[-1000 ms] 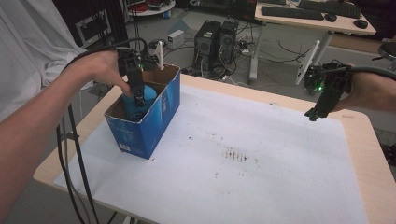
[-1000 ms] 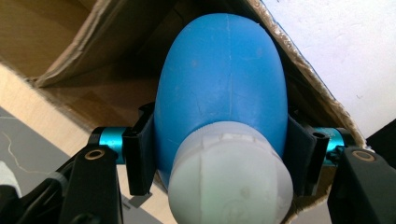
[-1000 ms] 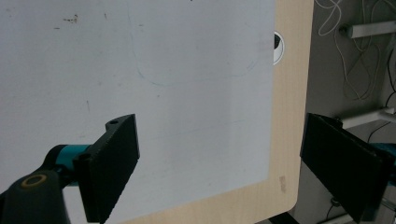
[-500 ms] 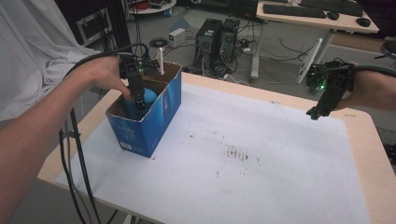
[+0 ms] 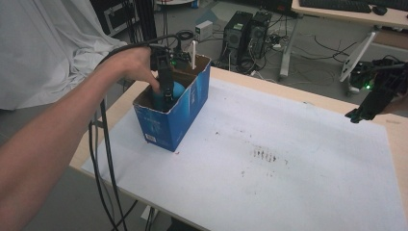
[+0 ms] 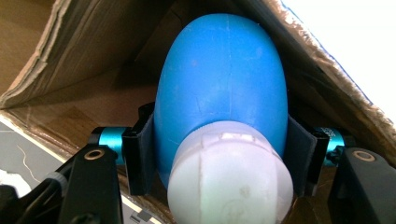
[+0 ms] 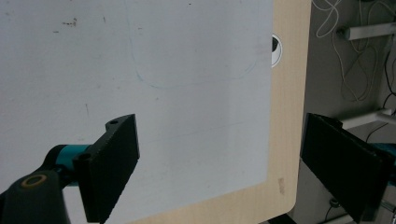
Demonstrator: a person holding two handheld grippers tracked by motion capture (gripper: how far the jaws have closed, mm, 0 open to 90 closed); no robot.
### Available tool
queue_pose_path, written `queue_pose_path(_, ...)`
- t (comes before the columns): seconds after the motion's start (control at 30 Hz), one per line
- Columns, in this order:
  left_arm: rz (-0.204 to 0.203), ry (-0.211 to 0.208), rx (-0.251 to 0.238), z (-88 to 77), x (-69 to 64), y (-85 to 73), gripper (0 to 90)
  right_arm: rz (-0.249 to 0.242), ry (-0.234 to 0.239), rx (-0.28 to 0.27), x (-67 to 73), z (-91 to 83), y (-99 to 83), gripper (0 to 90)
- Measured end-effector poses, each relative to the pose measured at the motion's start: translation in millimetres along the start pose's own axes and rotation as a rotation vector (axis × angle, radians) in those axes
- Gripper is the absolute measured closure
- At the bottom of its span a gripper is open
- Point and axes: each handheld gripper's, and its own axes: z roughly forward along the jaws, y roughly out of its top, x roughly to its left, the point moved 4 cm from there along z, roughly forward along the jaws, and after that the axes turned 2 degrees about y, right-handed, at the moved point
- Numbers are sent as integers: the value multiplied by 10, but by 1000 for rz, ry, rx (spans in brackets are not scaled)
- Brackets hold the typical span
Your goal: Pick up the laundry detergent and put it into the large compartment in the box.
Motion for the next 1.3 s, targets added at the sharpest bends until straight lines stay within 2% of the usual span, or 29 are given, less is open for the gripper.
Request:
queue_pose_path(0.1,14,8,-4,-1,-10,-1,378,7,-3,3,1,-13,-14,110)
queue_pose_path(0.7,31,14,-7,5,-14,0,375,-2,1,-4,-1,-1,20,109)
queue_pose_path(0.83,45,37,11,25,-21,9,348,2,3,-4,2,-7,24,109)
queue_pose_path(1.3,39,33,13,23,-8,20,294,3,6,-4,6,-2,15,110)
